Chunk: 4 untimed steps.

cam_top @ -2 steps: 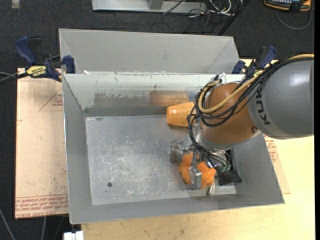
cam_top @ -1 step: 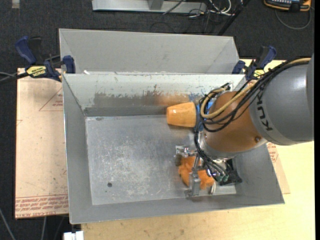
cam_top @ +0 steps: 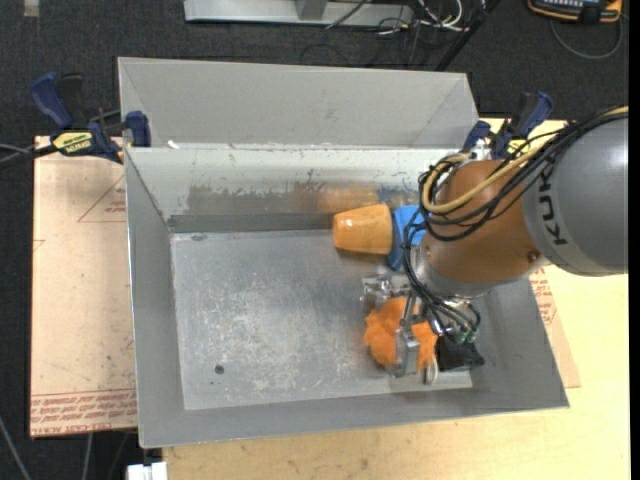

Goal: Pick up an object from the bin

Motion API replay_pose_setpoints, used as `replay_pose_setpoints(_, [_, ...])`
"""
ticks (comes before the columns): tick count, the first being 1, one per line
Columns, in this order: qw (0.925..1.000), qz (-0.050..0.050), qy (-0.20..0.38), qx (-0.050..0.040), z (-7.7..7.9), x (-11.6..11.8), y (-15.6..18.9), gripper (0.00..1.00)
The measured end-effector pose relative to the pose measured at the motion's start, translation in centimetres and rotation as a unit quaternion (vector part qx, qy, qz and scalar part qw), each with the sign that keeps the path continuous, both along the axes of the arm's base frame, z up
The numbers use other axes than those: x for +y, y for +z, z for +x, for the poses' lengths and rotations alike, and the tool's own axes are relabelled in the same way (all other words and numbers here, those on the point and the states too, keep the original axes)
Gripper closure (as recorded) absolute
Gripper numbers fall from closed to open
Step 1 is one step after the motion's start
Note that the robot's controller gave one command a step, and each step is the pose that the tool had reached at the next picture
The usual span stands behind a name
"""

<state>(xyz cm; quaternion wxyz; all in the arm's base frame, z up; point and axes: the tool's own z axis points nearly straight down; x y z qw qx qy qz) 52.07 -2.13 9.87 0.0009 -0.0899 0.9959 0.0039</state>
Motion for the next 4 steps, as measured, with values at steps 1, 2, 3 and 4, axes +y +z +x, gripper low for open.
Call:
replay_pose_setpoints(1, [0.9931, -0.001, 0.117, -0.0029, 0.9, -0.5, 1.2, 0.00])
replay_pose_setpoints(2, [0.9924, 0.000, 0.123, -0.0030, -0.4, -2.0, 0.4, 0.00])
replay_pose_setpoints(3, [0.9627, -0.002, 0.270, -0.0055, 2.5, -4.5, 10.1, 1.00])
replay_pose_setpoints(4, [0.9627, -0.001, 0.271, -0.0052, 2.4, -4.5, 10.0, 1.00])
